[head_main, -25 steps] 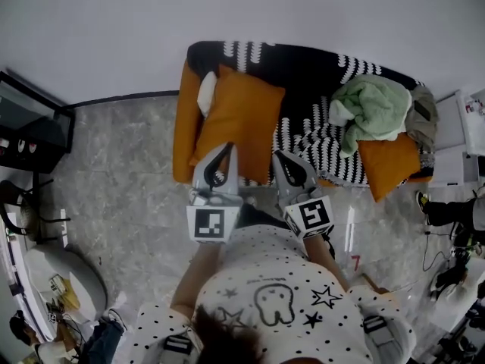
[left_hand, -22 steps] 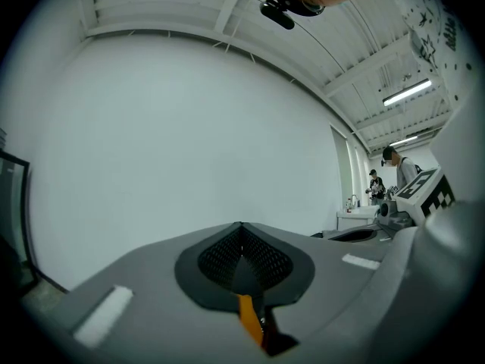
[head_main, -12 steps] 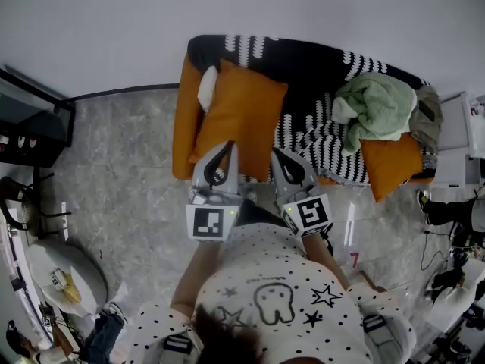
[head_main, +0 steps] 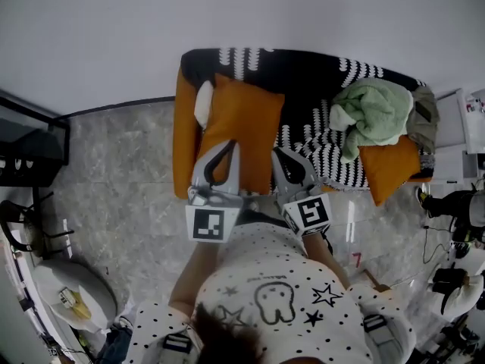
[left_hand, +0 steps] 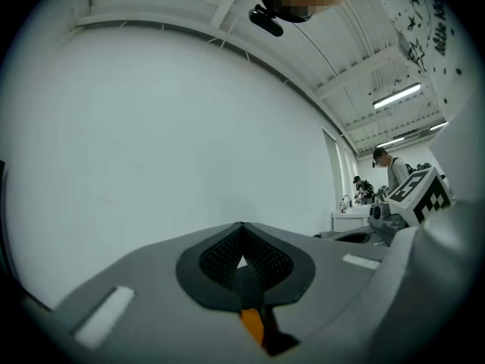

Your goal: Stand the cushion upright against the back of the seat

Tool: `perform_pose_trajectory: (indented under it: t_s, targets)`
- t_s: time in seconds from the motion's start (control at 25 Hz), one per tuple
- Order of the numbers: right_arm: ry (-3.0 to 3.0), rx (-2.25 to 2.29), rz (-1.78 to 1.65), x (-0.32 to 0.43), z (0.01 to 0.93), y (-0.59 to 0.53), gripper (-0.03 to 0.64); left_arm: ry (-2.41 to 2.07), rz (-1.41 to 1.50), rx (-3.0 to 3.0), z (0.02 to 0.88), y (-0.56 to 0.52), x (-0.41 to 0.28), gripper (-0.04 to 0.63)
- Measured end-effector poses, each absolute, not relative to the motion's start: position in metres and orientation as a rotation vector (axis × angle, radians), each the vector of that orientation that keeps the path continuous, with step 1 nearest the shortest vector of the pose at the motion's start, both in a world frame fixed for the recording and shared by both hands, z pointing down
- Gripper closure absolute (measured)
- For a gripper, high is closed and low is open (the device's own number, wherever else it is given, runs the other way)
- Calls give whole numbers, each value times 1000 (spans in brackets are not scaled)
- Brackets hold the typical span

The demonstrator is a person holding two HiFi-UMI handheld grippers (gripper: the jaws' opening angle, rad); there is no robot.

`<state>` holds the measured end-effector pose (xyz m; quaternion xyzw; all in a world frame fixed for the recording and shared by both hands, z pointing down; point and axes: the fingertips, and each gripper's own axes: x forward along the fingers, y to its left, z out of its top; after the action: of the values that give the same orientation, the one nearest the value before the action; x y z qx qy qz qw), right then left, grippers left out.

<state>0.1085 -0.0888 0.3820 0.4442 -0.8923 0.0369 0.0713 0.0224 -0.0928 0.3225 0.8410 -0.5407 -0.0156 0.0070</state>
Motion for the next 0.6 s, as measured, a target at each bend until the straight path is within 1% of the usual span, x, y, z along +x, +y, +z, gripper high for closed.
perform_pose_trajectory:
  t_s: [0.6]
  targets:
    - [-2613, 1444, 131, 82, 391, -148, 618, -1587, -74, 2636, 331, -162, -11, 592]
